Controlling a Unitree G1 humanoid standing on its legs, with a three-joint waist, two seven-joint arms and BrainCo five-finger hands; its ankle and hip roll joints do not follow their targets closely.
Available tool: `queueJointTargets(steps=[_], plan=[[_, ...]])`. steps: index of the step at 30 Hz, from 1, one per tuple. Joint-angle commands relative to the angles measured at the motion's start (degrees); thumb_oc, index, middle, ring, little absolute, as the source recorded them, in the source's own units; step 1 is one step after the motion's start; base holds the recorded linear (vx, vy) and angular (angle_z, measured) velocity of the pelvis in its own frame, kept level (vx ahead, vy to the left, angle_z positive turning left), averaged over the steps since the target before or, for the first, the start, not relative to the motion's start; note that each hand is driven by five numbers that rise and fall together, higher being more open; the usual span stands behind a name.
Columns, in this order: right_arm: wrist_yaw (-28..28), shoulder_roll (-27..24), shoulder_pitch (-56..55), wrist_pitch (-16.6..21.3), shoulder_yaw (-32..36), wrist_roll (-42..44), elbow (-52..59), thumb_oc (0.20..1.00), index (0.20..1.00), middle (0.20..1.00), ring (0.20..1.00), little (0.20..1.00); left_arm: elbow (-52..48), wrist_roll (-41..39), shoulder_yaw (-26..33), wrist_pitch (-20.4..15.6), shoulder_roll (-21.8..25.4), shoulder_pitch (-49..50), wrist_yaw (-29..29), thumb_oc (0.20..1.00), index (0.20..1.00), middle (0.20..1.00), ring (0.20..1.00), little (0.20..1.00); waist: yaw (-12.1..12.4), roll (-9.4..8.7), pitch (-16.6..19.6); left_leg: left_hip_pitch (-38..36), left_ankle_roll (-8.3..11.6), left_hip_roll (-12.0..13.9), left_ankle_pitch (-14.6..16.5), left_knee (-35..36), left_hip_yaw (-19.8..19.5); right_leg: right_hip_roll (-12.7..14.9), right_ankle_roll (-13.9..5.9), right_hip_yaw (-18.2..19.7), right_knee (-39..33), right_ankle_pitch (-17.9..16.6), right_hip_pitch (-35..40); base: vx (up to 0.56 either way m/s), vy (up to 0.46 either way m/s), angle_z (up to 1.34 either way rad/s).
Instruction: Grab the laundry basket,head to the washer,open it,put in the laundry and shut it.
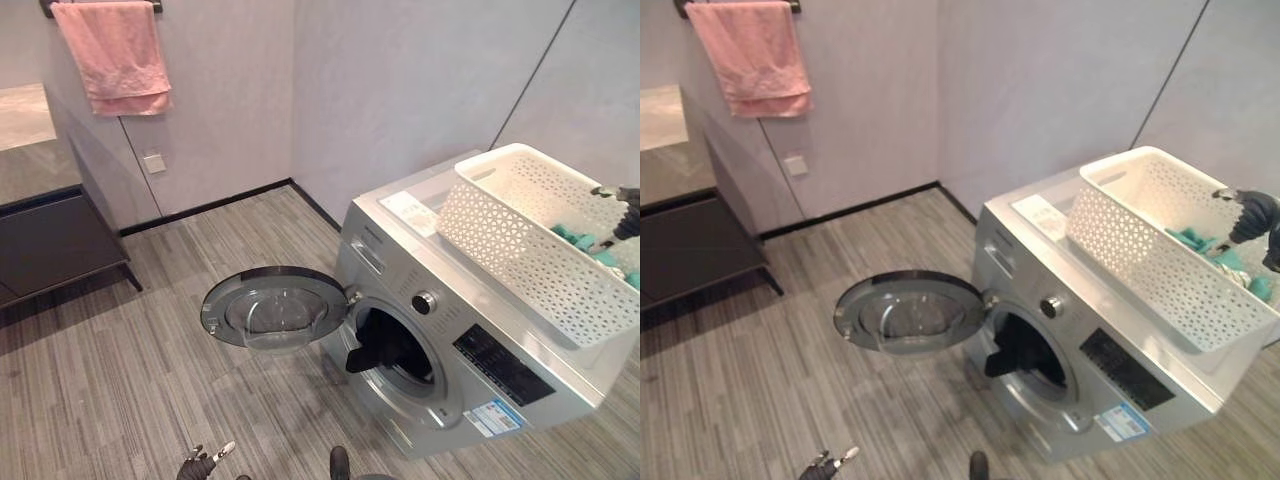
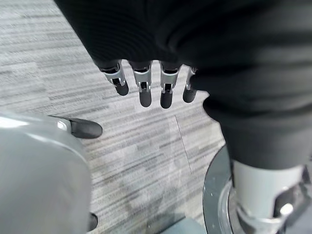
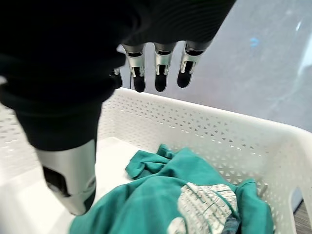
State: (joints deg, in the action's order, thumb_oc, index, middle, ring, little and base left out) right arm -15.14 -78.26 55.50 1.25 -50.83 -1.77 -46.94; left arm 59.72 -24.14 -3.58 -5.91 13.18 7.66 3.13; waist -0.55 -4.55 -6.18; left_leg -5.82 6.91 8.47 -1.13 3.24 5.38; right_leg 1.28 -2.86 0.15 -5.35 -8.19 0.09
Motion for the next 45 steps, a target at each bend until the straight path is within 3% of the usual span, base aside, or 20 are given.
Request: queueJointTargets(steps=[1,7,15,24,34,39,42,45], plan=[[1.61,0.36,8.95,-1.1,-2.97,-5.55,-9.17,1.0,1.0,1.0,1.0,1.0,1.17,1.66,-2.79,-1.34,3.41,-1.21,-1.23,1.0,1.0,1.0,1.0,1.0,1.22,-1.73,0.21,4.32,1.0,3.44,-5.91,0.83,-4.28,2.59,-2.6,0.45,5.25,9.99,1.4,0.04,-0.043,0.13],[3.44,3.13,8.6,-1.47,0.38,-8.88,-21.44,1.0,1.0,1.0,1.0,1.0,2.87,1.24,-2.46,-0.8,4.16,-0.87,-1.33,1.0,1.0,1.0,1.0,1.0,2.33,-0.86,-0.17,5.74,1.09,3.51,-7.21,1.09,-6.31,2.2,-2.1,-1.35,4.89,10.46,1.13,0.04,-0.067,0.21],[2.62,3.43,4.0,-1.91,4.04,-9.78,-26.18,1.0,1.0,1.0,1.0,1.0,1.55,-0.01,-3.15,-0.75,4.79,-1.26,-1.48,1.0,1.0,1.0,1.0,1.0,3.21,-0.03,-1.33,8.13,1.3,3.72,-8.83,0.82,-8.63,1.71,-1.26,-3.49,5.68,11.46,-0.16,0.03,-0.07,0.18],[-2.21,6.95,-9.91,-1.13,6.89,-9.76,-16.36,1.0,1.0,1.0,1.0,1.0,-0.11,0.58,-5.29,-0.52,3.94,-2.38,-2.07,1.0,1.0,1.0,1.0,1.0,3.19,-0.41,-2.66,8.55,1.58,4.85,-10.4,-0.09,-10.1,0.53,-0.07,-4.53,7.12,12.71,-0.61,0.06,-0.06,0.1],[-4.1,12.6,-16.69,-1.05,10.09,-8.38,-22.74,1.0,1.0,1.0,1.0,1.0,-3.21,-1.06,-6.21,-1.62,4.81,-3.08,-2.25,1.0,1.0,1.0,1.0,1.0,4.96,0.84,-5.56,11.55,2.35,4.71,-13.08,0.59,-12.62,0.01,0.11,-5.13,8.38,12.82,-5.02,-0.01,-0.049,0.06],[-10.47,12.45,-24.66,-0.92,10.2,-7.15,-13.91,1.0,1.0,1.0,1.0,1.0,-2.64,-1.45,-5.22,-1.85,4.78,-2.14,-2.48,1.0,1.0,1.0,1.0,1.0,5.03,1.42,-6.29,12.6,2.81,4.59,-14.49,1.31,-12.91,-0.2,0.08,-5.34,9.31,12.95,-7.05,0.02,-0.027,0.01],[-12.57,11.91,-28.49,-0.15,10.6,-1.27,-7.14,0.2,0.2,0.2,0.2,0.2,-2.39,-1.04,-5.63,-2.26,3.99,-1.51,-3.2,1.0,1.0,1.0,1.0,1.0,4.85,1.71,-6.59,12.56,3.05,4.65,-14.77,1.57,-12.29,-0.22,-0.05,-5.07,8.81,12.6,-7.17,0.02,-0.012,-0.05],[-11.66,12.32,-28.04,-0.18,10.98,-0.52,-8.13,0.2,0.2,0.2,0.2,0.2,-2.41,-0.96,-6.01,-2.44,3.77,-1.74,-3.09,1.0,1.0,1.0,1.0,1.0,4.85,2.01,-6.73,12.55,3.08,4.61,-14.92,1.7,-12.07,-0.19,-0.13,-4.92,8.35,12.23,-7.27,0.0,0.001,-0.04]])
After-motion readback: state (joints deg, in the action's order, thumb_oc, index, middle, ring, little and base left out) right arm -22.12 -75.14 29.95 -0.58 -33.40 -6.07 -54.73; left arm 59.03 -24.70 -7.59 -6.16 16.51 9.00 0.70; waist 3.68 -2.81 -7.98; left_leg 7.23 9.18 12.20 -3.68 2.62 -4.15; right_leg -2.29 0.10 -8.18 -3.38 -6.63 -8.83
